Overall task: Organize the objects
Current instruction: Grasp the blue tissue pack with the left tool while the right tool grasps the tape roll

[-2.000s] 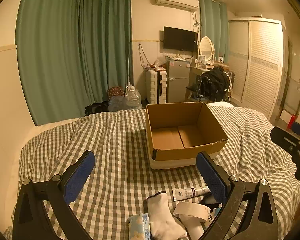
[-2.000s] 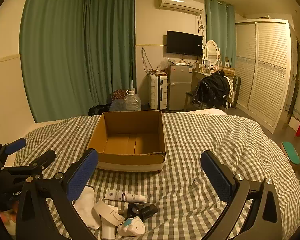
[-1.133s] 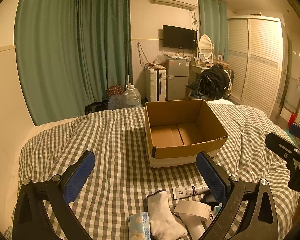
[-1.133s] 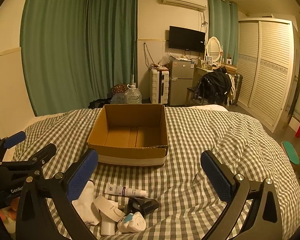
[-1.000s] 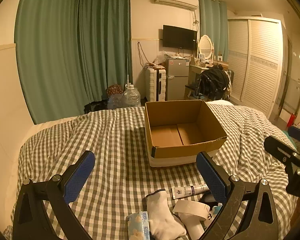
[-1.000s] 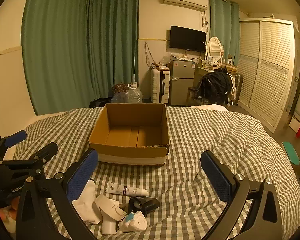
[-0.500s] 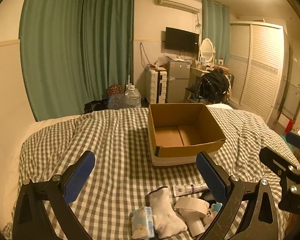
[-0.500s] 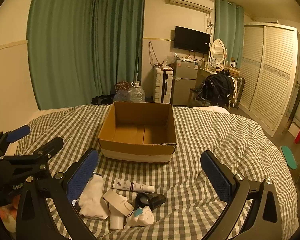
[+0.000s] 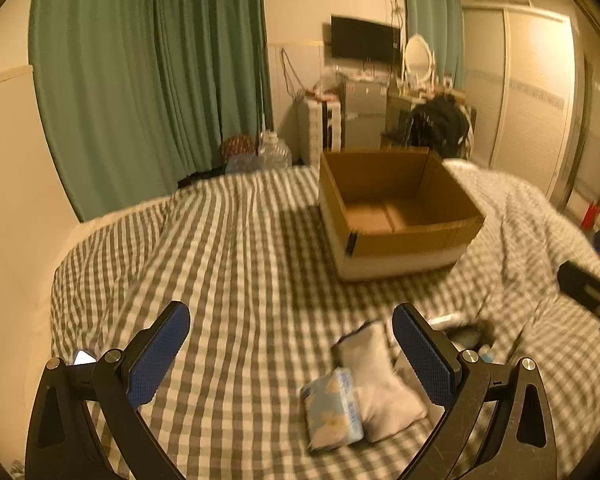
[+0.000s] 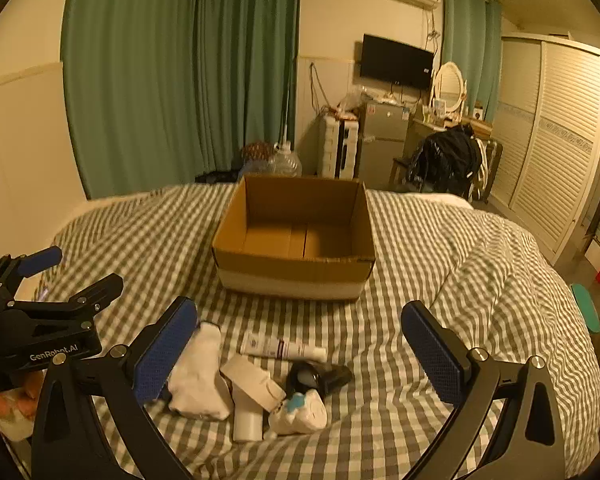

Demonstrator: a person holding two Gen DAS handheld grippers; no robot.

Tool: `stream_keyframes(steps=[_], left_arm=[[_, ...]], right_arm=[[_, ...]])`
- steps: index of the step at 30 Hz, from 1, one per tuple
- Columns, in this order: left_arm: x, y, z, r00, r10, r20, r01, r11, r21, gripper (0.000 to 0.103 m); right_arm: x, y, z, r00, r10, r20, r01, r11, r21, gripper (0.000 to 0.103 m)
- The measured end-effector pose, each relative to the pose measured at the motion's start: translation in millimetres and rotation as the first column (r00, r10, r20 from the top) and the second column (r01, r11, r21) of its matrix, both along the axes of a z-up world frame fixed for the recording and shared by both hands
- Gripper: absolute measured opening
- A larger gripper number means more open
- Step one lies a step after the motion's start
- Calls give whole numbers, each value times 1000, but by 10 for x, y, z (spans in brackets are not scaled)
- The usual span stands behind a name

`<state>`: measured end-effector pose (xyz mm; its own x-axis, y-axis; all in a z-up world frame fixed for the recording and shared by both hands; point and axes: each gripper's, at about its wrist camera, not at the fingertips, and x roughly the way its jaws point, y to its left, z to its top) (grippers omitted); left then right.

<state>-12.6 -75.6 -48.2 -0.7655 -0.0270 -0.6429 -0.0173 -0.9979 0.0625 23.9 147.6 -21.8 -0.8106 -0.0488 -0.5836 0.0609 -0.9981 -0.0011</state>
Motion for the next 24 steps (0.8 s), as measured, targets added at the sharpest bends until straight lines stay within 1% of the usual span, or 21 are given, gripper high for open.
stream_keyframes(steps=[3,7,10,12,16,18,19,21,23,24], left_arm=[[-35,-60,-179,998,-1,62,1,1000,-1,103],[-48,-122,-454,993,9,121,-5,999,-41,103],[-77,-177,-648,983,15,182,-9,999,-31,103],[-88,-164,-758,975,-5,221,9,1000,-16,103],[-102,-35,-941,961,-63,268,70,997,-17,103],[-115,34,-1022,950,-92,298,99,995,-9,103],[-119,61,-1055,947,-100,305,108,994,-10,103],[-135,94,-1112,941,-110,320,121,993,-13,103],[-157,96,-1150,935,-115,334,126,992,-12,98],[-170,93,-1170,932,-118,342,128,992,-8,93]], right_arm=[[-45,16,-123,999,0,46,-1,1000,16,103],[-88,80,-319,995,-2,101,-1,1000,29,103],[-144,104,-477,990,-2,142,-3,999,33,103],[-181,95,-590,986,0,167,-7,999,40,103],[-276,66,-829,974,-1,225,-15,998,68,103],[-334,80,-939,967,-13,254,-6,997,76,103],[-368,92,-1010,962,-13,274,-6,998,68,102],[-416,90,-1122,952,-4,307,-13,998,54,97],[-442,54,-1183,945,12,327,-32,998,54,94],[-447,26,-1188,946,25,324,-45,998,52,94]])
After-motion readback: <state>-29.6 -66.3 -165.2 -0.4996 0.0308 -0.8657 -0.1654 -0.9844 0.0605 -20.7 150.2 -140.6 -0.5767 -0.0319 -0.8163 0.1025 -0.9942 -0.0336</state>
